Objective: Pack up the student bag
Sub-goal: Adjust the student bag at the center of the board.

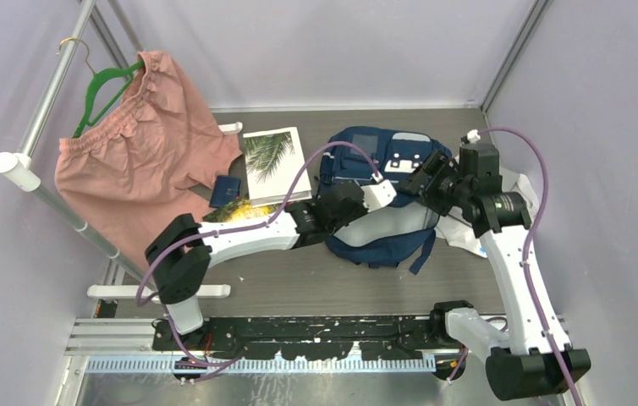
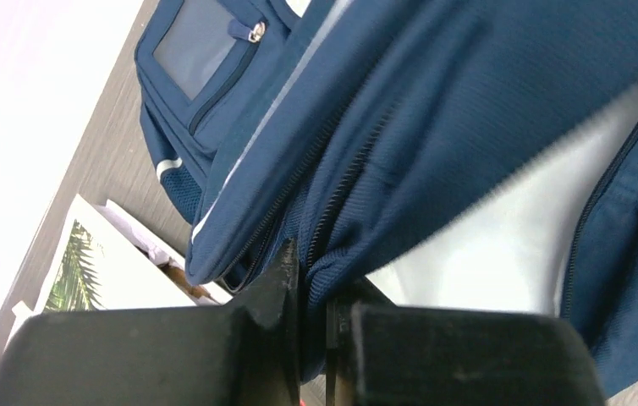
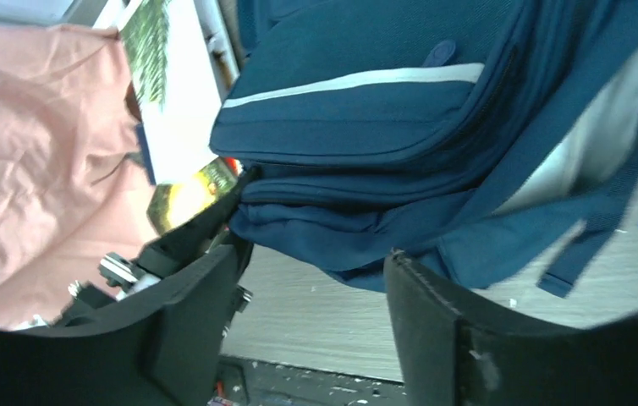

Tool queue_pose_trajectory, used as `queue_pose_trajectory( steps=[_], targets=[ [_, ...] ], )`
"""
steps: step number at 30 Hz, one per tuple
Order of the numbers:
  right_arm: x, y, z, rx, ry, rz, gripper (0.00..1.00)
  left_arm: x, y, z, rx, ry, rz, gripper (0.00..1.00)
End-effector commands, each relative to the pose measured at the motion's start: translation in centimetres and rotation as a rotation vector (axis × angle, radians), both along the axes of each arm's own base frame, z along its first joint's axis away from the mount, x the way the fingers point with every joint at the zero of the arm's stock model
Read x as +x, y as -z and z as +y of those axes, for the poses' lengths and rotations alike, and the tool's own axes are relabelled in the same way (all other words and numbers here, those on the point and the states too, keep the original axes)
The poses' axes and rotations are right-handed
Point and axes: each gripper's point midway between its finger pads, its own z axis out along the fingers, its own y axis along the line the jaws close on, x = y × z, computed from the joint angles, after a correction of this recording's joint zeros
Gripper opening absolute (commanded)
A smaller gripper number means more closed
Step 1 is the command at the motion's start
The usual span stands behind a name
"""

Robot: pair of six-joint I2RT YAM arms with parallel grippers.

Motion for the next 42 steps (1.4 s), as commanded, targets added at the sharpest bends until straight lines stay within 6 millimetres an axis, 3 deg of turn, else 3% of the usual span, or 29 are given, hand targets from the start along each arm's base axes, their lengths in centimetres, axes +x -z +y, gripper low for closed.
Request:
queue_pose_trajectory(
  steps=[1,4,8,11,15,18,22,23,24,27,28,30,31,32,35,37,39,42],
  targets=[
    [-2.0,-1.8,-5.6,-0.259,0.164,-0.085,0.76,3.4,-7.9,-1.3,-0.199,-0.131,-0.114,0.00],
    [-3.7,-0.7,-8.5,-0.365,0.282,-0.069,0.85,3.8,-9.8,-1.6,-0.255,-0.124,-0.095,0.00],
    [-4.9,2.2,-9.7,-0.378,0.363,-0.017,0.86,4.1,-12.8,-1.8,-0.311,-0.134,-0.067,0.00],
    [-4.7,5.2,-8.6,-0.304,0.368,0.037,0.87,5.0,-15.6,-1.7,-0.353,-0.173,-0.056,0.00],
    [-3.0,8.3,-5.1,-0.119,0.302,0.063,0.90,5.8,-18.7,-1.8,-0.401,-0.192,-0.029,0.00],
    [-1.8,10.7,-2.6,0.011,0.247,0.090,0.99,5.6,-20.0,-1.9,-0.423,-0.169,-0.038,0.00],
    [0.0,13.5,-1.1,0.084,0.225,0.149,1.00,4.6,-20.7,-1.2,-0.462,-0.135,-0.054,0.00],
    [0.5,14.0,-0.8,0.097,0.224,0.156,0.95,4.3,-21.1,-0.9,-0.475,-0.134,-0.060,0.00],
    [1.1,14.3,-0.7,0.106,0.225,0.156,0.84,4.1,-21.6,-0.4,-0.490,-0.135,-0.070,0.00],
    [3.3,14.6,-1.1,0.091,0.255,0.129,0.25,3.5,-23.4,1.1,-0.519,-0.150,-0.101,0.00],
    [4.0,14.7,-1.6,0.067,0.271,0.125,0.11,3.4,-23.9,1.6,-0.520,-0.154,-0.110,0.00],
    [6.0,14.5,-2.3,0.031,0.287,0.117,0.01,3.1,-24.5,2.3,-0.522,-0.153,-0.123,0.00],
    [7.0,14.3,-2.5,0.016,0.285,0.117,0.01,3.1,-24.4,2.5,-0.520,-0.157,-0.124,0.00],
    [8.0,14.2,-2.6,0.005,0.281,0.124,0.08,3.2,-24.3,2.7,-0.516,-0.162,-0.124,0.00],
    [9.8,13.4,-3.8,-0.036,0.284,0.150,0.59,3.5,-22.6,2.9,-0.484,-0.191,-0.103,0.00],
    [9.8,12.5,-4.9,-0.056,0.299,0.141,0.78,3.7,-21.4,3.1,-0.462,-0.207,-0.089,0.00],
    [9.0,11.9,-7.7,-0.079,0.368,0.133,0.85,4.1,-20.1,3.2,-0.449,-0.225,-0.072,0.00],
    [6.5,11.3,-10.8,-0.036,0.450,0.113,0.88,4.6,-18.6,3.4,-0.430,-0.241,-0.048,0.00]
  ],
)
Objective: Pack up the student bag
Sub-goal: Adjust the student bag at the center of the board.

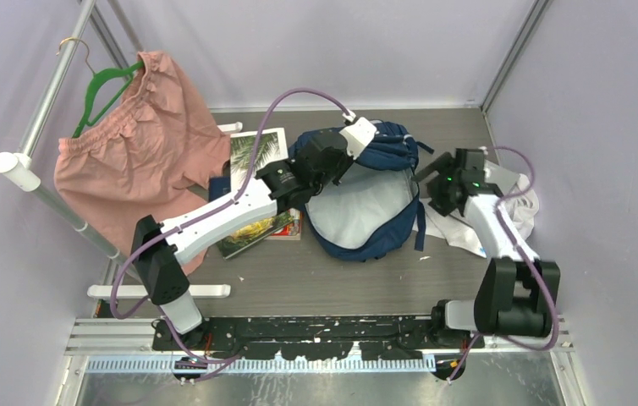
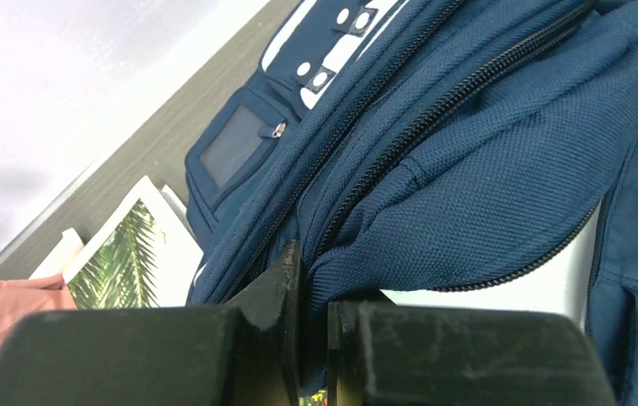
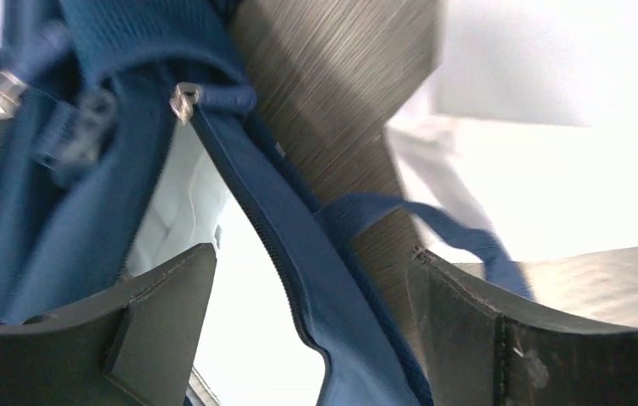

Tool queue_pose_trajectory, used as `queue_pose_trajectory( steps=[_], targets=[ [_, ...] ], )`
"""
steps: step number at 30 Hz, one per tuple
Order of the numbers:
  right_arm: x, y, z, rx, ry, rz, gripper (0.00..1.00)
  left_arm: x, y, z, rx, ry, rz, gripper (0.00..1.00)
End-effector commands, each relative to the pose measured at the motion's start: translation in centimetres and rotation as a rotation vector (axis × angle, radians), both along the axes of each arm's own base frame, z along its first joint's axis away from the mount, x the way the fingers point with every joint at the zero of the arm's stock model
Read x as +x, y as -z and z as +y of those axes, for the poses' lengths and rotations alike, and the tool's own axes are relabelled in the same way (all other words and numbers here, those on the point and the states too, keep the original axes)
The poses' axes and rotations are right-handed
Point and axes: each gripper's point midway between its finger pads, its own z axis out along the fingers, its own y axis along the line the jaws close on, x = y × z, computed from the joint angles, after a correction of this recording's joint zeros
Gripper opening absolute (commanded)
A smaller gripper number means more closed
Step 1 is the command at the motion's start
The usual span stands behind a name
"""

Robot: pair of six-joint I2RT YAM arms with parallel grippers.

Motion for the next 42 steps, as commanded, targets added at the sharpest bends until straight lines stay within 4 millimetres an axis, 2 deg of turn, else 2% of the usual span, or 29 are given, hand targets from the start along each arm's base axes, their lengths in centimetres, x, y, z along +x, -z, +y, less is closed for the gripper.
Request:
queue_pose_trajectory(
  steps=[1,3,5,7,11,15,16,17,19,20,21,25,29,30,36,42],
  targets=[
    [-2.9,-2.5,-5.1,-0.025,0.126,-0.085,0.88,0.4,-6.2,-0.3,-0.222,-0.017,-0.104,0.00],
    [-4.7,-2.5,-7.0,-0.055,0.180,-0.093,0.89,0.3,-5.3,-0.5,-0.220,-0.010,-0.090,0.00],
    [-6.3,-1.7,-8.5,-0.084,0.230,-0.067,0.90,0.2,-4.5,-0.8,-0.227,-0.002,-0.071,0.00],
    [-7.1,-1.1,-9.6,-0.063,0.275,-0.051,0.90,-0.1,-3.5,-1.1,-0.231,0.008,-0.043,0.00],
    [-6.2,-0.3,-9.6,0.012,0.286,-0.071,0.91,-0.4,-1.4,-1.2,-0.200,0.014,0.011,0.00],
    [-4.7,-0.5,-9.7,0.069,0.312,-0.111,0.91,-1.5,0.6,-1.6,-0.220,0.031,0.094,0.00],
    [-4.5,-0.7,-9.9,0.066,0.320,-0.109,0.91,-1.9,1.0,-1.7,-0.224,0.044,0.119,0.14],
    [-4.6,-0.8,-10.3,0.050,0.337,-0.102,0.91,-2.4,1.3,-1.8,-0.224,0.062,0.142,0.38],
    [-5.0,-1.5,-11.6,-0.013,0.386,-0.078,0.91,-3.4,1.5,-2.0,-0.222,0.098,0.183,0.79],
    [-5.6,-1.7,-12.4,-0.053,0.414,-0.053,0.91,-3.9,1.4,-2.0,-0.228,0.109,0.202,0.93],
    [-6.1,-1.9,-13.0,-0.086,0.438,-0.037,0.91,-4.3,1.0,-1.9,-0.239,0.116,0.217,0.98],
    [-8.1,-2.5,-15.9,-0.226,0.571,-0.006,0.88,-6.5,-0.8,-0.9,-0.327,0.140,0.251,1.00],
    [-8.8,-2.4,-17.9,-0.332,0.620,0.028,0.87,-8.4,-0.6,0.1,-0.400,0.149,0.300,1.00],
    [-8.8,-2.2,-18.3,-0.352,0.622,0.043,0.87,-8.8,0.3,0.5,-0.402,0.139,0.316,1.00],
    [-7.2,-0.8,-19.5,-0.397,0.581,0.089,0.87,-9.2,3.3,2.1,-0.375,0.070,0.360,1.00],
    [-4.7,1.2,-19.3,-0.326,0.543,0.082,0.78,-9.5,4.6,3.1,-0.386,0.010,0.388,1.00]
  ],
)
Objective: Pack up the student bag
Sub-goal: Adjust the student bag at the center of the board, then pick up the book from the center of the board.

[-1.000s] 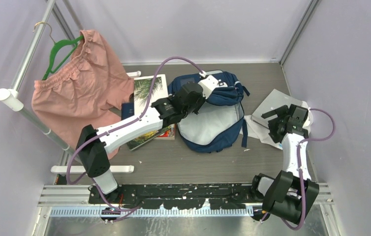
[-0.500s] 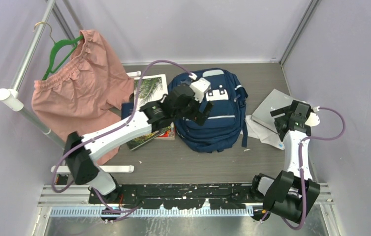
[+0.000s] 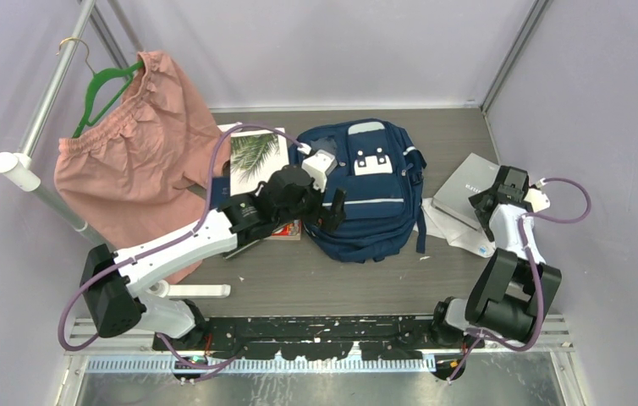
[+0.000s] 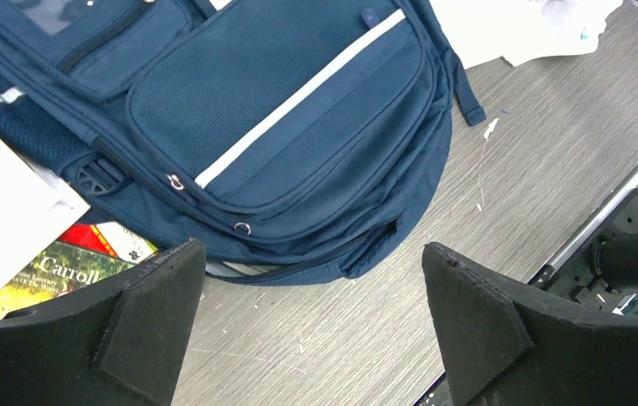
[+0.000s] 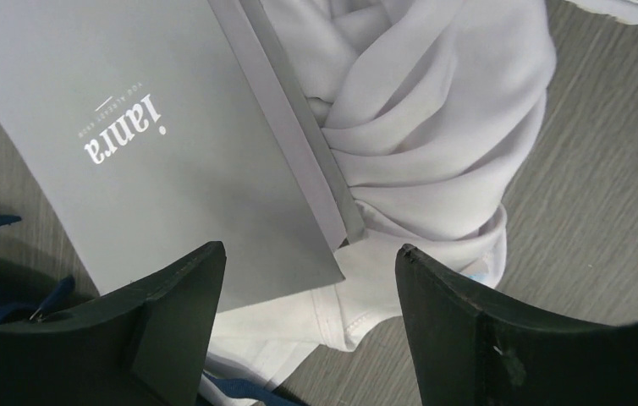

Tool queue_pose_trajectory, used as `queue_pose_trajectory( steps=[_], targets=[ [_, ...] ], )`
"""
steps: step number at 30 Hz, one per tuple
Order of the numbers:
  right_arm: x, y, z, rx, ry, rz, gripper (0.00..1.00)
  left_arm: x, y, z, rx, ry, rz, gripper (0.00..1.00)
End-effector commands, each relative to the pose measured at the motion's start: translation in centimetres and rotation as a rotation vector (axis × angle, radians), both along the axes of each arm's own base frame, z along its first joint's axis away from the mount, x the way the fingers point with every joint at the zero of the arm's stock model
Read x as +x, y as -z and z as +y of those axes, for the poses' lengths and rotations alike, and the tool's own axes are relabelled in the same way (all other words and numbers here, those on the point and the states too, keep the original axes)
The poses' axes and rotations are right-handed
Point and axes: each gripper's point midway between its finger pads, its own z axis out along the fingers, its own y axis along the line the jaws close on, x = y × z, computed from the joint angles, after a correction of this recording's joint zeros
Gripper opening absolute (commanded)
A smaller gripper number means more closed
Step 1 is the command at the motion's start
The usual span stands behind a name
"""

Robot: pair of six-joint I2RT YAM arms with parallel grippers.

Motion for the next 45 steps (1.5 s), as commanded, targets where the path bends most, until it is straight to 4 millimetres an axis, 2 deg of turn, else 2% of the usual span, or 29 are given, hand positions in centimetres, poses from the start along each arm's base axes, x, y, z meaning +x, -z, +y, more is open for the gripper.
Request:
queue_pose_trajectory(
  steps=[1,5,10,15,17,22,27,29,31,32,37,45],
  targets=[
    [2.9,-1.7,-1.5,-0.042,-0.008,-0.090,0.77,0.5,-1.0,0.6,-0.055,-0.071,-0.006,1.00],
    [3.5,-1.2,-2.0,-0.027,-0.005,-0.105,0.67,0.2,-0.4,1.4,-0.046,-0.088,0.000,1.00],
    [4.0,0.3,-3.1,0.117,0.047,-0.246,0.55,-0.1,0.0,1.5,-0.055,-0.094,0.018,1.00],
    [4.7,0.5,-1.8,0.200,-0.008,-0.305,0.41,-0.4,0.6,1.3,-0.057,-0.092,0.033,0.99],
    [4.9,0.3,-1.4,0.211,-0.025,-0.319,0.40,-0.5,0.8,1.2,-0.056,-0.088,0.040,0.99],
    [5.0,-0.1,-0.9,0.225,-0.052,-0.335,0.50,-0.9,1.2,1.5,-0.055,-0.090,0.050,0.99],
    [5.2,0.6,-0.6,0.241,-0.067,-0.324,0.44,-1.2,1.7,1.7,-0.062,-0.095,0.067,0.99],
    [5.1,0.6,-0.6,0.246,-0.073,-0.301,0.30,-1.4,1.7,1.9,-0.057,-0.087,0.061,0.99],
    [5.1,0.4,-0.6,0.258,-0.077,-0.281,0.05,-1.3,1.5,2.8,-0.024,-0.093,0.034,0.99],
    [5.3,0.0,-0.4,0.270,-0.081,-0.292,0.01,-1.1,1.3,3.4,-0.003,-0.106,0.015,0.99],
    [5.8,-3.0,0.7,0.291,-0.106,-0.391,0.01,-0.9,-0.6,5.7,0.027,-0.143,-0.064,1.00],
    [4.1,-9.5,3.7,0.288,-0.191,-0.531,0.01,-1.2,-3.7,8.2,-0.036,-0.200,-0.050,1.00]
  ],
)
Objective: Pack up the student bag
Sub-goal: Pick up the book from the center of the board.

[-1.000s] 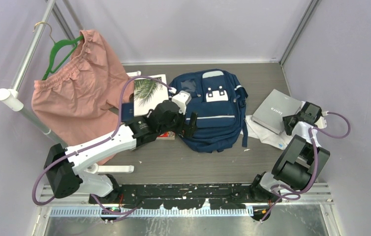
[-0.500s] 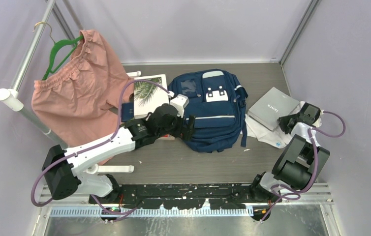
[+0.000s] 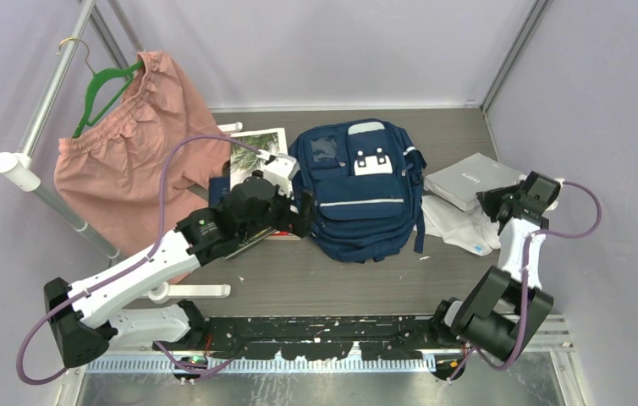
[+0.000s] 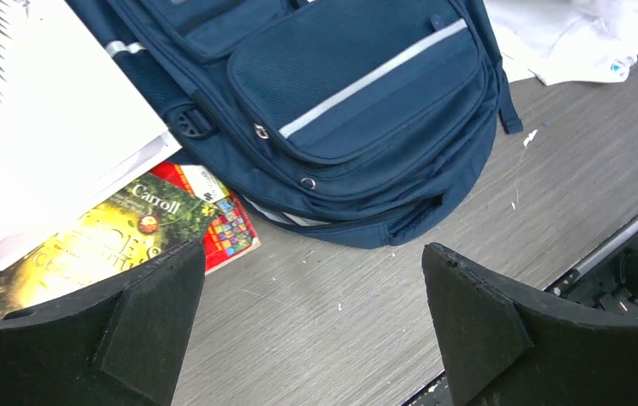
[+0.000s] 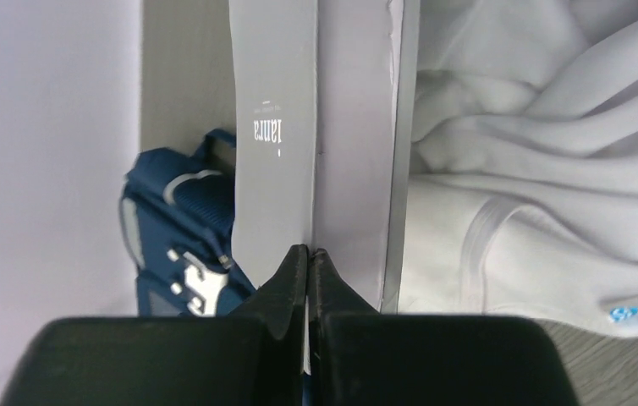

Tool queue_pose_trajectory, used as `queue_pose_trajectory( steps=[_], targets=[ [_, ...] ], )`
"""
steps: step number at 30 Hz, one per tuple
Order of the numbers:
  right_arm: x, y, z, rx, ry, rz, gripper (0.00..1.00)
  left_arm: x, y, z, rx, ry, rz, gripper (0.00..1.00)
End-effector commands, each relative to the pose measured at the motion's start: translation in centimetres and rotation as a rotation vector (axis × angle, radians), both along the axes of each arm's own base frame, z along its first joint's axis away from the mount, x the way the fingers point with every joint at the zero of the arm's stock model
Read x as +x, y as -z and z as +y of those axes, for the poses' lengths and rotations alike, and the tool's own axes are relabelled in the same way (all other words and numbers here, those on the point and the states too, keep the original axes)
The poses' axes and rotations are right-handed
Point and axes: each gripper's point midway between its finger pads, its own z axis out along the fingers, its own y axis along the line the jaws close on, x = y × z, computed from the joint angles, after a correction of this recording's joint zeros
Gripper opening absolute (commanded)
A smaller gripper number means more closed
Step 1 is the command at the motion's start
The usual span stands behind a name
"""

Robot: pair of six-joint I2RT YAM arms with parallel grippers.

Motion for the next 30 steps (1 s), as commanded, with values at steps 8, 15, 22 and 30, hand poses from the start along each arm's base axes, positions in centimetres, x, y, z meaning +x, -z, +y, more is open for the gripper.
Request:
queue_pose_trajectory(
  steps=[8,15,22,30],
  targets=[
    [-0.9,-12.0,5.3,0.069,-0.108,-0.328,0.01,-0.3,-5.5,3.2,-0.062,-0.070,-0.049,1.00],
    [-0.1,-17.7,11.1,0.070,-0.289,-0.473,0.01,0.2,-5.6,4.2,-0.072,-0.117,-0.036,1.00],
    [-0.1,-20.2,22.5,0.080,-0.672,-0.550,0.01,-0.5,-11.5,6.4,-0.096,-0.164,-0.033,1.00],
    [-3.7,-16.5,31.8,0.192,-1.055,-0.564,0.01,-0.7,-7.5,5.7,-0.220,-0.149,0.155,1.00]
  ],
)
